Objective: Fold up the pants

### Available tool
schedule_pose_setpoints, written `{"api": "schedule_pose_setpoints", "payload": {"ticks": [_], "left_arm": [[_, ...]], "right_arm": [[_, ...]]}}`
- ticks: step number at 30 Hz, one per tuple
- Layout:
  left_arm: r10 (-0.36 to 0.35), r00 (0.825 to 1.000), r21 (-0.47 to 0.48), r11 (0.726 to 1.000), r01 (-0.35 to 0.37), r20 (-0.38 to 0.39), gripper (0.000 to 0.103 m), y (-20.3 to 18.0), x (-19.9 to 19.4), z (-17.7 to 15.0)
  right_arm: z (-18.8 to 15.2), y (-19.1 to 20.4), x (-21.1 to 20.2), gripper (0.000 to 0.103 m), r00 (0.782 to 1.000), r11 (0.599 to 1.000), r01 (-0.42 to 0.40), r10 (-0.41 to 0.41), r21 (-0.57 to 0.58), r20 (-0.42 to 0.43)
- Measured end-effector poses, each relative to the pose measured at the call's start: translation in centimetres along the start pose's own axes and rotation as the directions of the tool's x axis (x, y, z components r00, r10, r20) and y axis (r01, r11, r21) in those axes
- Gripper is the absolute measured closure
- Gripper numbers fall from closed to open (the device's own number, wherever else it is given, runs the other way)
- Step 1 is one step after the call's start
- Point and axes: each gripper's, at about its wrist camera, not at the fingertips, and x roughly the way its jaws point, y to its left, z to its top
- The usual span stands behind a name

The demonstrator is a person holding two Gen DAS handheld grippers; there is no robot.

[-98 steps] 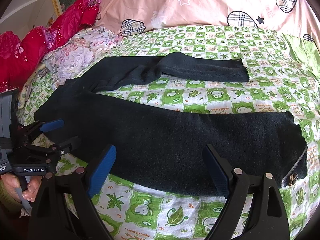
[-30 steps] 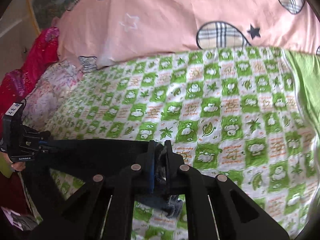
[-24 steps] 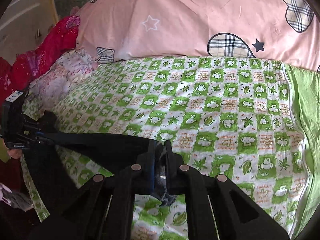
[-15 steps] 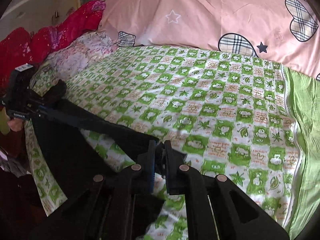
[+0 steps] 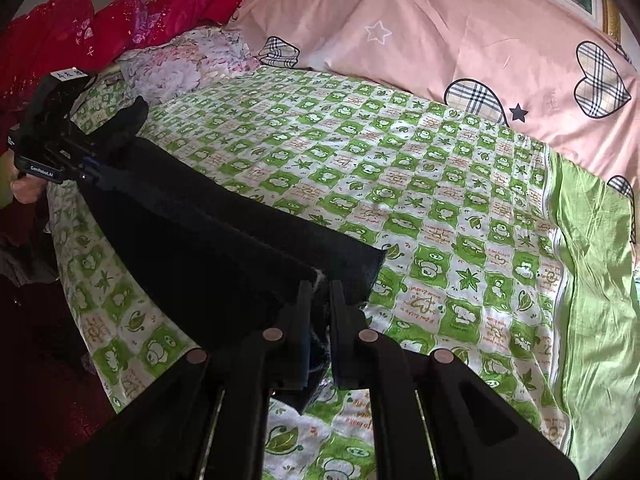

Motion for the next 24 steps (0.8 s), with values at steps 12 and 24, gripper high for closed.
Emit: {"api": "schedule_pose_setpoints", "payload": {"ticks": [12,24], "left_arm": [[-0.051,0.997,-0.063,0.997,0.047,-0.063,0.095,0.2,3.4,-2.8],[-0.101,0.994,-0.144,0.985,0.095,-0.030,0.055,0.1,1.5,-4.7]], "right_arm": [[-3.2,0.4,2.1,0.095,0.995,0.997,0.000,0.008,0.075,-0.099],[-2.5,3.0,-0.9,0.048,0.993,0.997,0.014,-0.005,0.076,-0.118]]}}
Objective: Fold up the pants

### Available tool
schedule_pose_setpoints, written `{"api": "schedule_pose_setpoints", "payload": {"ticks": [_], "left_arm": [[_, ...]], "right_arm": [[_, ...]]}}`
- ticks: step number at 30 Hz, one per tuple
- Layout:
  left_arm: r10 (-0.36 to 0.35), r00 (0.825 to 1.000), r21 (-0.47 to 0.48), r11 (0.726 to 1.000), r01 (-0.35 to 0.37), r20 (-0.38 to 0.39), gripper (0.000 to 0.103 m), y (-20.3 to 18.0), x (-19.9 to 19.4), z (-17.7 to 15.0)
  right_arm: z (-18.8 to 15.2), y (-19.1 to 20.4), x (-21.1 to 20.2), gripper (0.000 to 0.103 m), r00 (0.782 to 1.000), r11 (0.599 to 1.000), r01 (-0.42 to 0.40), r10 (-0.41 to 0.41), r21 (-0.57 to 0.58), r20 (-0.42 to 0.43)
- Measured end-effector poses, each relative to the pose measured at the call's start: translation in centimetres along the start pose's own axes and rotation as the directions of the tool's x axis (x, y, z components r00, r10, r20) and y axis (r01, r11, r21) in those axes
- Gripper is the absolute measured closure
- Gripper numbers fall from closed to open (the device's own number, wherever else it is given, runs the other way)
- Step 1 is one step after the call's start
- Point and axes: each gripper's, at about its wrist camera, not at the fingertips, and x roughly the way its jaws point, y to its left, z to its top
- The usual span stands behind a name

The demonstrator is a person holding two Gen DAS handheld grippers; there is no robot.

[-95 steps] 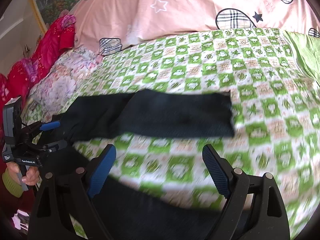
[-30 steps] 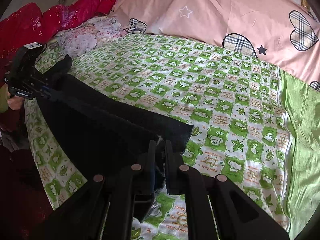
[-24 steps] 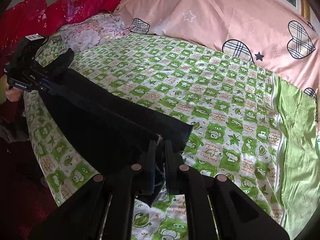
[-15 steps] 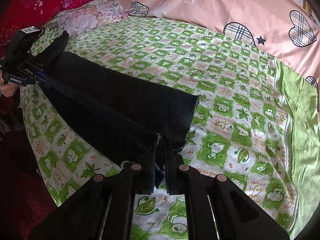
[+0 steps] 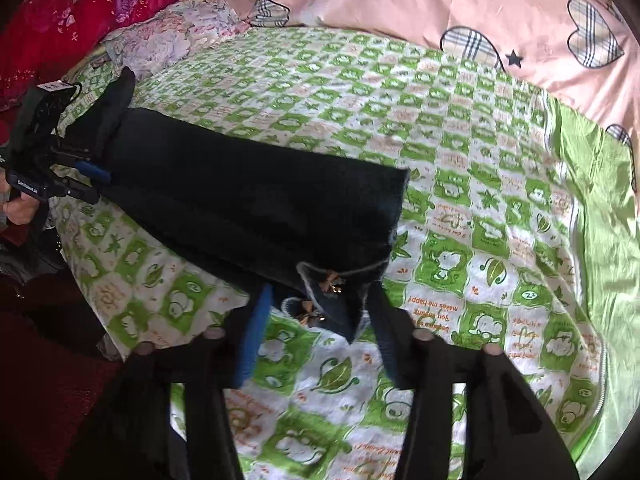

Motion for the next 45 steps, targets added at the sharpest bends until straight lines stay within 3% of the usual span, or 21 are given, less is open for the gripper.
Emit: {"api": "schedule_pose_setpoints", "payload": {"ticks": [3,11,14,20,24,27,29,32,33,35,37,38,39,40,42,45], "left_arm": [[-0.009,1.000,-0.061,0.998,0.011,0.021,0.046,0.8,-1.5,-0.6],[0.062,0.997,-0.229,0.972,-0.048,0.054,0.045,4.4,-4.6,-0.8],[0.170,0.984,-0.302,0.942,-0.148,0.048,0.030,6.5,-5.9,-0.2],[0.287,0.957,-0.461,0.846,-0.268,-0.029,0.029,12.0,-7.9,2.1],[0.352,0.930,-0.551,0.759,-0.348,-0.103,0.029,16.3,-9.1,4.8],[0.393,0.901,-0.559,0.712,-0.425,-0.184,0.029,19.1,-9.1,7.4],[0.395,0.889,-0.554,0.698,-0.453,-0.230,0.029,20.7,-8.6,8.9],[0.419,0.851,-0.508,0.683,-0.525,-0.316,0.031,22.5,-7.1,10.2],[0.433,0.827,-0.485,0.671,-0.562,-0.358,0.036,23.1,-6.4,10.5],[0.440,0.801,-0.452,0.665,-0.595,-0.406,0.054,24.0,-5.4,10.5],[0.430,0.809,-0.441,0.683,-0.582,-0.401,0.090,24.2,-5.1,10.3],[0.432,0.814,-0.445,0.686,-0.576,-0.388,0.092,24.1,-5.3,10.0],[0.448,0.821,-0.452,0.687,-0.569,-0.354,0.094,23.8,-6.0,9.6],[0.461,0.824,-0.456,0.687,-0.566,-0.328,0.096,23.5,-6.6,9.2],[0.471,0.844,-0.489,0.690,-0.533,-0.255,0.098,22.5,-8.6,7.8],[0.478,0.873,-0.555,0.701,-0.448,-0.100,0.099,21.0,-12.8,5.2]], "right_arm": [[0.6,1.1,-1.1,0.048,0.999,1.000,-0.019,0.019,-0.005,0.034],[4.2,6.2,0.9,0.048,0.980,0.984,-0.175,0.177,-0.030,0.096],[5.8,8.7,2.5,0.048,0.964,0.969,-0.241,0.245,-0.050,0.105],[9.2,13.1,5.6,0.048,0.922,0.929,-0.364,0.370,-0.068,0.114],[11.8,16.7,7.7,0.048,0.892,0.897,-0.431,0.440,-0.098,0.107],[13.6,19.0,9.1,0.048,0.874,0.878,-0.465,0.475,-0.111,0.098],[14.7,20.4,10.2,0.048,0.871,0.872,-0.475,0.485,-0.121,0.078],[15.8,22.3,12.3,0.048,0.870,0.866,-0.485,0.492,-0.122,0.035],[16.0,22.8,13.0,0.048,0.871,0.867,-0.485,0.491,-0.117,0.022],[16.2,23.8,14.1,0.048,0.870,0.865,-0.489,0.492,-0.113,0.004],[16.2,24.4,14.8,0.053,0.870,0.863,-0.491,0.494,-0.117,-0.004],[16.3,24.5,15.0,0.060,0.869,0.862,-0.492,0.495,-0.121,-0.007],[16.3,24.5,15.2,0.079,0.867,0.860,-0.496,0.499,-0.122,-0.011],[16.3,24.5,15.1,0.090,0.862,0.855,-0.505,0.507,-0.120,-0.011],[16.3,24.4,14.6,0.094,0.856,0.849,-0.513,0.518,-0.130,0.005],[16.2,24.9,13.0,0.095,0.863,0.853,-0.490,0.504,-0.181,0.039]]}}
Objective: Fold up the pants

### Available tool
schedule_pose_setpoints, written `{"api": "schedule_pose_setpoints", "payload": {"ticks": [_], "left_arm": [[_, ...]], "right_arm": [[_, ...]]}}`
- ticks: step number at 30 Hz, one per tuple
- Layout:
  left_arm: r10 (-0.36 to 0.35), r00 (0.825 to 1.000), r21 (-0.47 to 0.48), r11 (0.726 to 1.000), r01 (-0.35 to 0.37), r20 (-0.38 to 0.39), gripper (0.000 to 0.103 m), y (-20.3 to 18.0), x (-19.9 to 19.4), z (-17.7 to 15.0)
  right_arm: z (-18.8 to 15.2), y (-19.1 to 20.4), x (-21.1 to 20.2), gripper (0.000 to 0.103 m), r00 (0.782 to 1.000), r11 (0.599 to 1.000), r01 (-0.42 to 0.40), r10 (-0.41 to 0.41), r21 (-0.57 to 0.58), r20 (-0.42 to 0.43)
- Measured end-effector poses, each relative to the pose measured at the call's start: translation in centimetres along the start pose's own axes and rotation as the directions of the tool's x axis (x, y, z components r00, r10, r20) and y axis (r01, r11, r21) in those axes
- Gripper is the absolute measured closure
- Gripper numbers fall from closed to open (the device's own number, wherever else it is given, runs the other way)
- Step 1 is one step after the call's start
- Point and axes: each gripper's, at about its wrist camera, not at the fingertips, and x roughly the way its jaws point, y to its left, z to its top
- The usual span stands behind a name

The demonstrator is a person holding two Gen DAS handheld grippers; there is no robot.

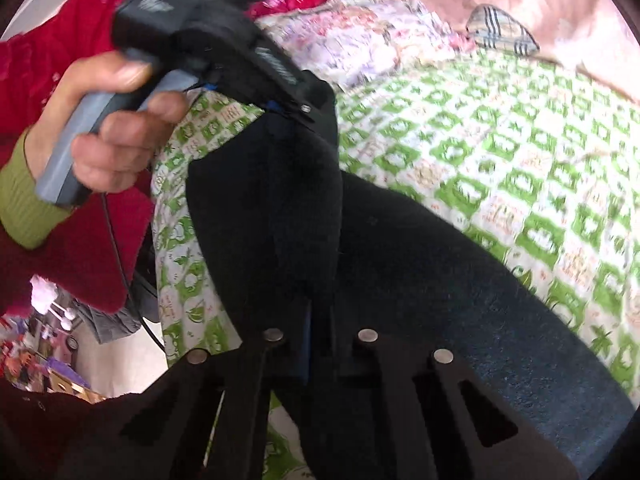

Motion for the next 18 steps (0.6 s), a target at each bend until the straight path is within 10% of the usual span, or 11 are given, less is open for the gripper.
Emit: {"api": "schedule_pose_setpoints", "payload": {"ticks": [7,18], "left_arm": [[-0.103,0.969,-0.152,0.978,0.140,0.227,0.099,3.3,-5.8,-6.2],[-0.187,0.946,-0.358,0.892,0.275,0.263,0.099,8.9,-3.8,-14.1]], "right_arm": [[0.1,3.5,-1.2,0.096,0.999,0.987,0.050,-0.049,-0.153,0.010],[-0.6,6.1,-0.2,0.096,0.990,0.953,0.122,-0.138,-0.277,-0.038]]}}
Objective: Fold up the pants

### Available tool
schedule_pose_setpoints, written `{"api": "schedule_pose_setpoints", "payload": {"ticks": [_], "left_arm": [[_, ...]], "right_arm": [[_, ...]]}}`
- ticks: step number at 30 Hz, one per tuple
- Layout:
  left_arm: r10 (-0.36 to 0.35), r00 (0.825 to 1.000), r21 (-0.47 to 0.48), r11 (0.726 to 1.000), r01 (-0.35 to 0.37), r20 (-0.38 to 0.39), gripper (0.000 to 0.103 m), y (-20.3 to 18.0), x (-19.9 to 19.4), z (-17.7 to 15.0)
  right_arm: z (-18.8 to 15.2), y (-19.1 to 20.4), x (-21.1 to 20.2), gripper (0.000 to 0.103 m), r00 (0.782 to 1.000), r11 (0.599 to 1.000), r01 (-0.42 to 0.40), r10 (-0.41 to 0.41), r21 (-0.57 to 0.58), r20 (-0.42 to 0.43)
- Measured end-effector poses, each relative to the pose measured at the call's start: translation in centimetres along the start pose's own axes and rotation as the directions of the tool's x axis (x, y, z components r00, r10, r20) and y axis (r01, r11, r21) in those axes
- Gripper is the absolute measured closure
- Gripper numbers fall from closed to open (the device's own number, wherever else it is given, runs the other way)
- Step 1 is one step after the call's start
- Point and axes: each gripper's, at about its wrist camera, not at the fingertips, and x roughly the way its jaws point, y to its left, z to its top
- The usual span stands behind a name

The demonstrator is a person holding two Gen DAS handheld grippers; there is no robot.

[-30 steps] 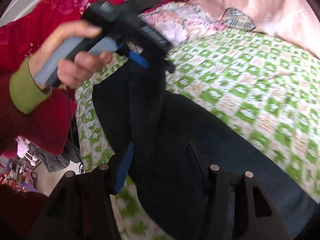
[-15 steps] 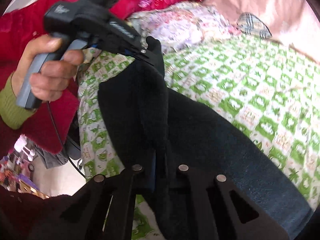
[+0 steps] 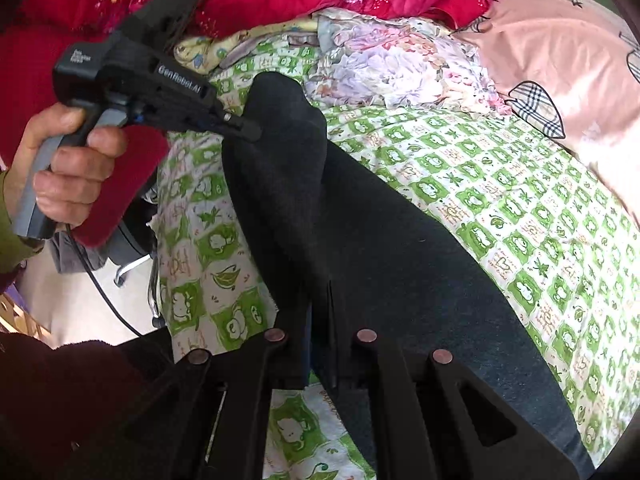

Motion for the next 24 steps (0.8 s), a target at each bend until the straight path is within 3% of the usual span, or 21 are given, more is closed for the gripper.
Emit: {"api": "schedule_pose_setpoints", "payload": {"ticks": [19,24], "left_arm": [[-0.037,0.999,-0.060,0.998,0.035,-0.035,0.098,4.3,2.4,-1.9],[-0.040,0.998,-0.055,0.998,0.038,-0.041,0.094,4.7,2.0,-1.9]], "right_arm": [[-0.3,1.2,2.0,0.095,0.996,1.000,-0.001,-0.002,-0.031,-0.086],[-0.4,0.9,2.2,0.083,0.994,0.999,-0.043,0.044,0.011,-0.099]]}}
